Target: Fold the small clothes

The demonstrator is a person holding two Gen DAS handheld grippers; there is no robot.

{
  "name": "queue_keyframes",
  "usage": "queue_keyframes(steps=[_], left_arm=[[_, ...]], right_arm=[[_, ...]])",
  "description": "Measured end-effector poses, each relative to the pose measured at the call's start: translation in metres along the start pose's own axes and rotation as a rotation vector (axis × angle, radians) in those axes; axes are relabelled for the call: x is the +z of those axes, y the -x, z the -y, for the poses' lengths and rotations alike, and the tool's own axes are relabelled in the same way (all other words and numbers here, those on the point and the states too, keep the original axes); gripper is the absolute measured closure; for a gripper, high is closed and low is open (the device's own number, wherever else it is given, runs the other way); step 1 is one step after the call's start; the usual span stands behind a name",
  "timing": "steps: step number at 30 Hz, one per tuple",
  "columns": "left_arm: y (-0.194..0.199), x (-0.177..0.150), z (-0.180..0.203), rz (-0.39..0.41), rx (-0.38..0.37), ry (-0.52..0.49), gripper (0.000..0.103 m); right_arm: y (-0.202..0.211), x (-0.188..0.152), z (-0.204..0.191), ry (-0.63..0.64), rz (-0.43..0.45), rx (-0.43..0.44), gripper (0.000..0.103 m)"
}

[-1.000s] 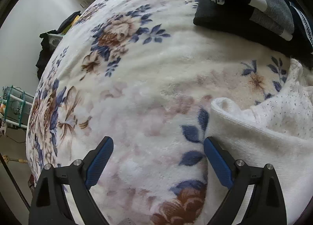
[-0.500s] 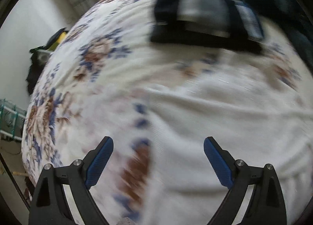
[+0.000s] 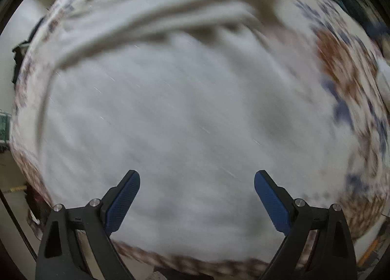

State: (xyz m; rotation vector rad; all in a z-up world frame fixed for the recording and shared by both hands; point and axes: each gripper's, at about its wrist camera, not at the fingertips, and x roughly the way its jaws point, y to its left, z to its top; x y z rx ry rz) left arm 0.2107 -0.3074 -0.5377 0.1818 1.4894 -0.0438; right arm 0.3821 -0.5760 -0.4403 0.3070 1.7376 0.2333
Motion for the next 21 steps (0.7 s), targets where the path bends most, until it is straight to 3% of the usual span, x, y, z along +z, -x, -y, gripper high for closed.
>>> queue_keyframes(steps=[3, 6, 10, 12, 14, 15, 16, 17, 18, 19, 20, 21], left_arm=[[-0.009, -0.018, 0.037, -0.018, -0.023, -0.006, 0.007], [-0.030, -0.021, 0.065, -0.032, 0.010, -0.019, 0.007], [-0.049, -0.013, 0.081, -0.021, 0.079, -0.031, 0.007], [-0.051, -0.008, 0.083, -0.005, 0.086, -0.020, 0.007], [-0.048, -0.003, 0.082, 0.025, 0.076, -0.005, 0.009], [-0.046, 0.001, 0.080, 0.038, 0.066, 0.001, 0.024], [-0.042, 0.004, 0.076, 0.053, 0.059, 0.006, 0.048], [-0.037, 0.008, 0.072, 0.073, 0.066, 0.012, 0.059], [-0.033, 0.011, 0.069, 0.081, 0.075, 0.014, 0.078], [-0.030, 0.015, 0.064, 0.083, 0.073, 0.020, 0.090], [-0.026, 0.018, 0.057, 0.090, 0.058, 0.033, 0.093], [-0.020, 0.020, 0.048, 0.099, 0.045, 0.049, 0.094]], right_arm=[[-0.012, 0.022, 0.021, -0.014, 0.013, 0.066, 0.017], [-0.030, 0.057, 0.028, -0.030, 0.036, 0.141, 0.017], [-0.060, 0.108, 0.024, -0.013, 0.042, 0.227, 0.017], [-0.077, 0.133, 0.020, -0.009, 0.054, 0.217, 0.018], [-0.093, 0.154, 0.014, -0.016, 0.047, 0.263, 0.018], [-0.100, 0.161, 0.009, -0.015, 0.039, 0.281, 0.019], [-0.104, 0.164, 0.004, -0.014, 0.040, 0.299, 0.019], [-0.109, 0.168, -0.004, -0.007, 0.038, 0.312, 0.019], [-0.114, 0.169, -0.009, -0.006, 0.034, 0.314, 0.020], [-0.117, 0.170, -0.017, -0.005, 0.038, 0.342, 0.039], [-0.120, 0.169, -0.023, -0.002, 0.031, 0.359, 0.075], [-0.124, 0.168, -0.032, -0.001, 0.016, 0.351, 0.082]])
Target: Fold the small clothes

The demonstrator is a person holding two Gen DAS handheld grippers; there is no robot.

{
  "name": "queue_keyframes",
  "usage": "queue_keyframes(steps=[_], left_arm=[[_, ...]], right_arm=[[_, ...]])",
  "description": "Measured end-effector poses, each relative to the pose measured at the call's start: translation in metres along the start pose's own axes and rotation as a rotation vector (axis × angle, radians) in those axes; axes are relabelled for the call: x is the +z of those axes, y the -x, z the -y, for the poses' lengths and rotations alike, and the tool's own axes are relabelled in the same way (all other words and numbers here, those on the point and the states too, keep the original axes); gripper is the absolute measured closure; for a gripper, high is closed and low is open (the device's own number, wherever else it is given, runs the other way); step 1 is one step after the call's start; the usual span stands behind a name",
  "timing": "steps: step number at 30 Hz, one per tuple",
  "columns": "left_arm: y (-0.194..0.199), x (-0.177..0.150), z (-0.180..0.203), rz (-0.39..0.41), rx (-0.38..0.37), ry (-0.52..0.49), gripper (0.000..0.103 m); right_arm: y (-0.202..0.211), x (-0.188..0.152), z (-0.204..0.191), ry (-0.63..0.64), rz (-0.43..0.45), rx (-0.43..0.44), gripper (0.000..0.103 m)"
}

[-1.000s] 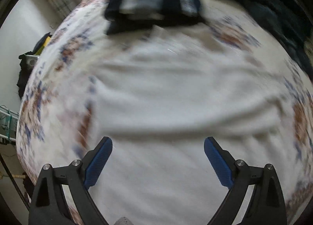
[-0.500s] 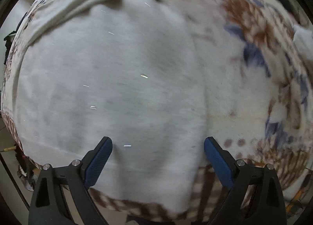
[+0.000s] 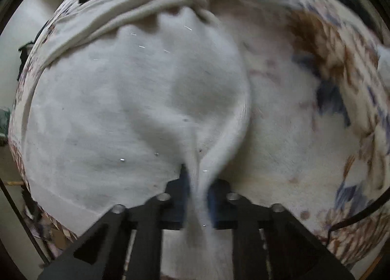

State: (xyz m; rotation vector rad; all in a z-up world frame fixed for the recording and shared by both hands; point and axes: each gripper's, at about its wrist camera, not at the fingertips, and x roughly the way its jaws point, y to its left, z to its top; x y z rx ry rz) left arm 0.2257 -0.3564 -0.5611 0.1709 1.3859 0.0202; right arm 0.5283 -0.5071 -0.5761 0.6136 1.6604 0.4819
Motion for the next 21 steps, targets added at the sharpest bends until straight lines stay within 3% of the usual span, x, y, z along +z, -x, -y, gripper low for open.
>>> queue_keyframes(steps=[7, 13, 17, 21], left_arm=[[0.066, 0.020, -0.074, 0.076, -0.020, 0.108, 0.095], [0.101, 0.002, -0.165, 0.121, -0.002, 0.244, 0.095], [0.094, -0.013, -0.229, 0.116, -0.016, 0.342, 0.095], [0.063, -0.025, -0.295, 0.085, -0.052, 0.408, 0.095]], right_arm=[[0.035, -0.009, -0.047, -0.002, 0.084, 0.011, 0.084], [0.065, -0.017, -0.139, 0.121, 0.093, -0.124, 0.084], [0.039, -0.015, -0.222, 0.205, 0.089, -0.213, 0.084], [-0.026, -0.003, -0.309, 0.270, 0.066, -0.296, 0.084]])
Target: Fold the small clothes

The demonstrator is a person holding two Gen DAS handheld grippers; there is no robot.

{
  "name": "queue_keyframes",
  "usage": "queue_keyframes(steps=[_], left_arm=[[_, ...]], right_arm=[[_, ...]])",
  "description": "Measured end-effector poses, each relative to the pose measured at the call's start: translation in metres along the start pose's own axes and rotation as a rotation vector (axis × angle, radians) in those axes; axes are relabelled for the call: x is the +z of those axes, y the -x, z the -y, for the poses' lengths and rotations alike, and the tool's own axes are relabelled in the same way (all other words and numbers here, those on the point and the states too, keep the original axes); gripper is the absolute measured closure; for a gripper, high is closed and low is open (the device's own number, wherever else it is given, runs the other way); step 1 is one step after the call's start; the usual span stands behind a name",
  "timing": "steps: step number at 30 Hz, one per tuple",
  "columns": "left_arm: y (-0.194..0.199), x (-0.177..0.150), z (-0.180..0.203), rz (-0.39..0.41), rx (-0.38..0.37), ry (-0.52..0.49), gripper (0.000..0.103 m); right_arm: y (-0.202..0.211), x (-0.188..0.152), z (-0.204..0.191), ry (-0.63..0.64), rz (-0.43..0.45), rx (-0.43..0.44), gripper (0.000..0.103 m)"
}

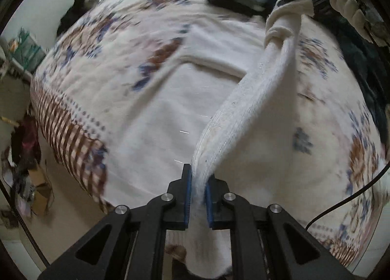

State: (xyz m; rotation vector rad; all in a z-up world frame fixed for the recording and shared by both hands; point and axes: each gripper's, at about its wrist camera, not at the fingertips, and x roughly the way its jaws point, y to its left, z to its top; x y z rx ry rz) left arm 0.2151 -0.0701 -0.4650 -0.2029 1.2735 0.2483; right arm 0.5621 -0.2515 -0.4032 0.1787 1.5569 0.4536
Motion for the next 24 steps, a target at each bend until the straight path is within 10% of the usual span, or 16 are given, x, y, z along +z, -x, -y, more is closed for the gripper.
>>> queue_keyframes(steps=[8, 12, 18, 24], left_arm=[[-0.087, 0.021, -0.133, -0.132, -0.014, 0.183, 0.095], [-0.117, 0.012, -0.177, -0.249, -0.172, 0.284, 0.092], [-0.104, 0.045, -0.177, -0.222, -0.257, 0.222, 0.059], [-0.093, 0.169, -0.115, -0.094, -0.413, 0.121, 0.044]], right_arm=[[-0.129, 0.058, -0.116, -0.064, -0.074, -0.146, 0.084], [-0.175, 0.064, -0.129, -0.212, -0.165, -0.089, 0.073], [-0.151, 0.069, -0.138, -0.210, -0.136, 0.179, 0.056], [-0.058, 0.043, -0.075, -0.141, 0.069, -0.111, 0.056]])
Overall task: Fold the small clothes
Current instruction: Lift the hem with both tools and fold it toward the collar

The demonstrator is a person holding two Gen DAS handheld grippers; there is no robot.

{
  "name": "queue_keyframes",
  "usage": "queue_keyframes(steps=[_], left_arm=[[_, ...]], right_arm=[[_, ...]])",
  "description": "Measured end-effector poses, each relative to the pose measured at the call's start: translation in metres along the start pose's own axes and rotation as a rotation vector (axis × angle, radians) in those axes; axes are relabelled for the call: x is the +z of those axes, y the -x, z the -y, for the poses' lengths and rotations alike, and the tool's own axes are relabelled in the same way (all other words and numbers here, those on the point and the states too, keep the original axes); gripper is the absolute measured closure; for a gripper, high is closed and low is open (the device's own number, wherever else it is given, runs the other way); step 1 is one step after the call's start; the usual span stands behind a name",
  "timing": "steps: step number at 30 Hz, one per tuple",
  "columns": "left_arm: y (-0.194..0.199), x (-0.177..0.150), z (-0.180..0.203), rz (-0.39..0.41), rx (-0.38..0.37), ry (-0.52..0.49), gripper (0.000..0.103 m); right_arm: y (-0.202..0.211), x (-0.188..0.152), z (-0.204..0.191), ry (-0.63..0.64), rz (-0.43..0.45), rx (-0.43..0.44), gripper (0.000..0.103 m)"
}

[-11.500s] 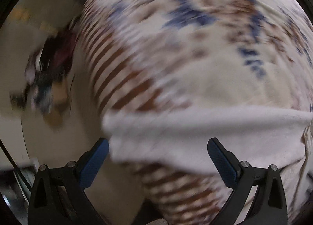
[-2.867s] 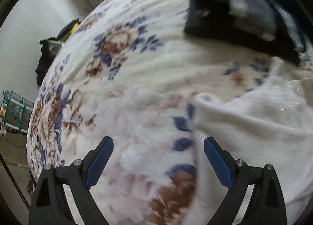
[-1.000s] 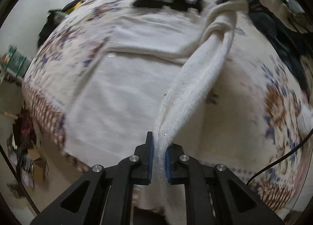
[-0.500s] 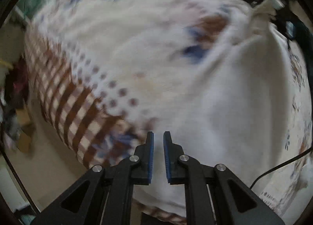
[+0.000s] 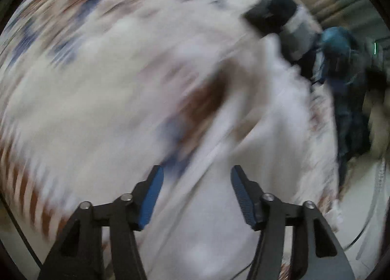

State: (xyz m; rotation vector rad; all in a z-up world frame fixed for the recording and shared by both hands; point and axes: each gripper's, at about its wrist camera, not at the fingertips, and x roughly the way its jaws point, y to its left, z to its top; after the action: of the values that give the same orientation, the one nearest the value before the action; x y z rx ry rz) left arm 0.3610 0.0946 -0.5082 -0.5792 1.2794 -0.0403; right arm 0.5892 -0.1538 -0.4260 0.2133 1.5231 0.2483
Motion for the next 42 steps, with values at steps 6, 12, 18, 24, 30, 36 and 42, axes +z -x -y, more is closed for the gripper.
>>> queue_keyframes(steps=[6, 12, 18, 24, 30, 36, 42], left_arm=[[-0.086, 0.103, 0.077, -0.092, -0.031, -0.111, 0.045], [-0.089, 0.131, 0.088, -0.005, 0.026, -0.173, 0.093], [-0.112, 0.149, 0.044, -0.127, 0.022, -0.065, 0.087], [-0.028, 0.113, 0.041, -0.113, -0.116, -0.144, 0.052], [0.015, 0.019, 0.002, -0.218, -0.098, -0.140, 0.046], [-0.016, -0.079, -0.053, -0.393, 0.034, -0.110, 0.046], [-0.043, -0.117, -0.050, -0.346, 0.099, -0.185, 0.059]], right_arm=[[-0.001, -0.019, 0.106, -0.129, -0.017, -0.064, 0.047], [-0.061, -0.037, 0.150, -0.252, -0.111, 0.135, 0.047], [-0.098, -0.052, 0.131, -0.161, -0.112, 0.138, 0.076], [-0.070, -0.070, 0.133, -0.156, -0.168, 0.179, 0.051], [-0.018, -0.182, 0.137, -0.160, -0.226, 0.203, 0.040], [-0.014, -0.335, 0.140, -0.274, -0.332, 0.107, 0.030], [-0.061, -0.415, 0.134, -0.338, -0.376, 0.018, 0.030]])
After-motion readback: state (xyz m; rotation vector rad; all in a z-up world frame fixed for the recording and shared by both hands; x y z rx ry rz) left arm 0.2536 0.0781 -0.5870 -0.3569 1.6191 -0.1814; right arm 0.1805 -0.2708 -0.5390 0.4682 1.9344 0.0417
